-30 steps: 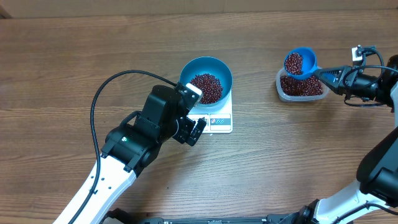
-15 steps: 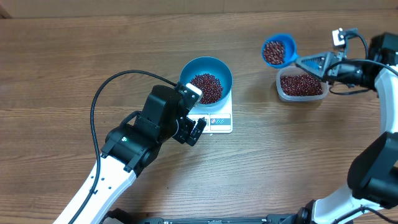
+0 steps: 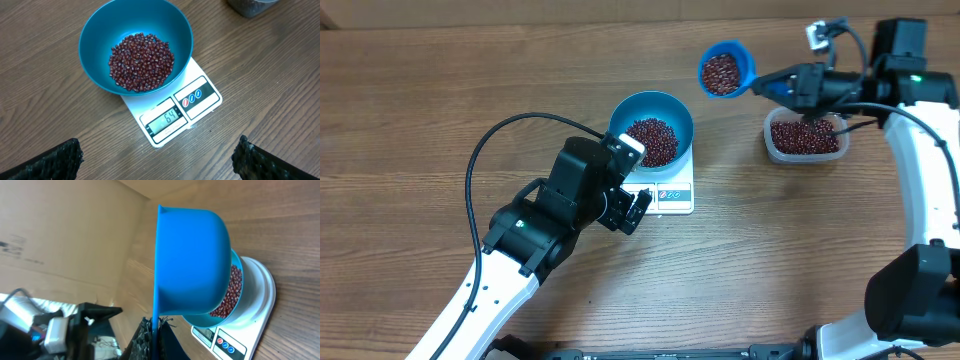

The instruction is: Scoop item into bowl and weigh 150g on scale

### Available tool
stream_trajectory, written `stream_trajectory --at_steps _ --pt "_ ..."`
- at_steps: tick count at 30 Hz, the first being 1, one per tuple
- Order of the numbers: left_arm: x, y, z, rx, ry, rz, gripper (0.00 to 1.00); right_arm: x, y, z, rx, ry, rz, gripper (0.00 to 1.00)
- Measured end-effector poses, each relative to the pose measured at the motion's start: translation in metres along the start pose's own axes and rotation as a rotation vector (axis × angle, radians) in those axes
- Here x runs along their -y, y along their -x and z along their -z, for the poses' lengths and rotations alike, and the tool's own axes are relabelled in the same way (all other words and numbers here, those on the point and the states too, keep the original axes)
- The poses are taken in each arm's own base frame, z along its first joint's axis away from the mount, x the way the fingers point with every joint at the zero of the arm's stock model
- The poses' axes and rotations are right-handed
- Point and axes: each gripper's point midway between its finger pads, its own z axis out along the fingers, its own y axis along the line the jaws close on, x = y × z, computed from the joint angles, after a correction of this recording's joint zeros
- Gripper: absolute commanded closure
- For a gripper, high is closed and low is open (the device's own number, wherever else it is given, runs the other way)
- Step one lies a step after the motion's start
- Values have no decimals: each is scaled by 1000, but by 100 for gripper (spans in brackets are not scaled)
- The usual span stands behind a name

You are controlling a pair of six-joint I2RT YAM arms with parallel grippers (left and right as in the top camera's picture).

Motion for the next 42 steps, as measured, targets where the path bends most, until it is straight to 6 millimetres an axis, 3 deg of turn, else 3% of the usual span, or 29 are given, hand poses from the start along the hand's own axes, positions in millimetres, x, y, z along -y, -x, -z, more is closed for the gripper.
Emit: stream_trajectory --at_steps 10,19,30,42 --pt "0 0 0 0 0 0 0 -1 -21 -51 -95 -158 24 96" --pt "0 0 0 0 0 0 1 4 -39 -81 -151 -329 103 96" --pt "0 0 0 0 0 0 1 15 -51 -101 -172 -567 225 96" --pt "0 0 0 0 0 0 0 17 -52 -108 -157 -710 321 96"
